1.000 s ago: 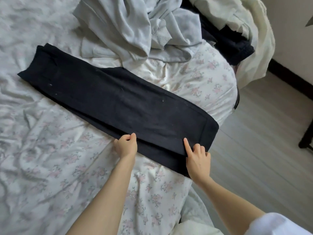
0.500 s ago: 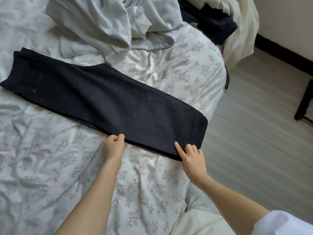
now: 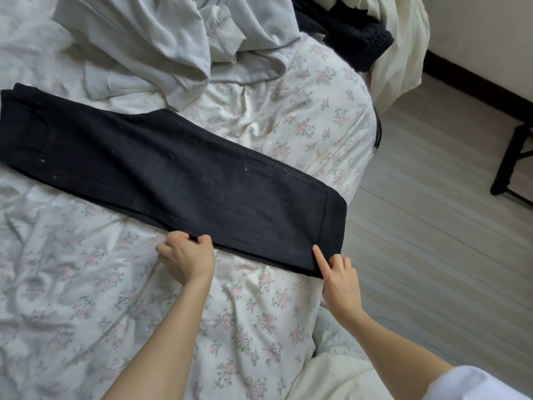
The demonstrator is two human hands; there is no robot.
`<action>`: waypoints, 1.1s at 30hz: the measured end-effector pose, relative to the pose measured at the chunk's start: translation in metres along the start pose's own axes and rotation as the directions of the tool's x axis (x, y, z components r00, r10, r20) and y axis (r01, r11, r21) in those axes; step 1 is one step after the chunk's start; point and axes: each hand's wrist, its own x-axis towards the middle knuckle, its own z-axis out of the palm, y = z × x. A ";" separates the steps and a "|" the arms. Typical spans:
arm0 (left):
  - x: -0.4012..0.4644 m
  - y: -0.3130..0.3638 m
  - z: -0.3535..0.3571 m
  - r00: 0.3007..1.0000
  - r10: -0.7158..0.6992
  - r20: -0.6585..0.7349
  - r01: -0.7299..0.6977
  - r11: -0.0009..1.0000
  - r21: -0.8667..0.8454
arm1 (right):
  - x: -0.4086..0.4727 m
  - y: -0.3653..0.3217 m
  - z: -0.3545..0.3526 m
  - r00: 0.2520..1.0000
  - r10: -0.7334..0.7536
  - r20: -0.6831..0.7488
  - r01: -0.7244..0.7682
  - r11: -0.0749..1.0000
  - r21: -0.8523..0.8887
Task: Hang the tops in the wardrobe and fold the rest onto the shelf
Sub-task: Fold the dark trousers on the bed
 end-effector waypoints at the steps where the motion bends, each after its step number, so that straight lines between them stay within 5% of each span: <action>1: -0.001 -0.001 -0.001 0.994 0.103 -0.038 -0.100 0.993 0.069 | -0.001 0.001 0.002 1.000 0.003 0.006 -0.003 1.000 -0.008; 3: -0.002 -0.008 -0.006 0.925 0.381 -0.004 -0.369 0.898 0.241 | -0.002 0.002 0.005 0.995 0.018 0.097 -0.015 1.000 -0.028; 5: 0.001 -0.021 -0.009 0.799 0.577 0.172 -0.593 0.706 0.387 | -0.006 0.008 0.011 0.959 0.039 0.280 -0.024 0.998 -0.058; 7: 0.009 -0.033 -0.015 0.678 0.664 0.317 -0.726 0.536 0.431 | -0.012 0.014 0.016 0.896 0.079 0.438 -0.058 0.996 -0.062; 10: 0.024 -0.046 -0.025 0.559 0.721 0.409 -0.816 0.393 0.424 | -0.004 0.000 0.007 0.922 0.136 0.363 -0.142 0.990 -0.012; 14: 0.052 -0.045 -0.037 0.615 0.662 0.428 -0.774 0.401 0.490 | 0.026 -0.050 -0.011 0.991 -0.006 0.136 -0.036 0.951 0.307; 16: 0.066 -0.037 -0.040 0.631 0.635 0.446 -0.760 0.389 0.521 | 0.037 -0.073 -0.015 0.986 -0.152 0.062 0.131 0.956 0.261; 20: 0.100 -0.029 -0.052 0.676 0.566 0.472 -0.731 0.428 0.532 | 0.056 -0.122 -0.008 0.889 -0.406 0.213 0.371 0.909 0.189; 27: 0.142 -0.030 -0.077 0.774 0.500 0.389 -0.633 0.590 0.501 | 0.093 -0.192 -0.011 0.804 -0.576 0.151 0.580 0.815 0.020; 30: 0.163 -0.033 -0.094 0.701 0.650 0.294 -0.705 0.568 0.425 | 0.111 -0.221 -0.018 0.807 -0.589 0.039 0.590 0.804 -0.072; 33: 0.177 -0.027 -0.103 0.524 0.815 0.246 -0.801 0.373 0.469 | 0.125 -0.246 -0.024 0.817 -0.566 0.107 0.576 0.803 -0.151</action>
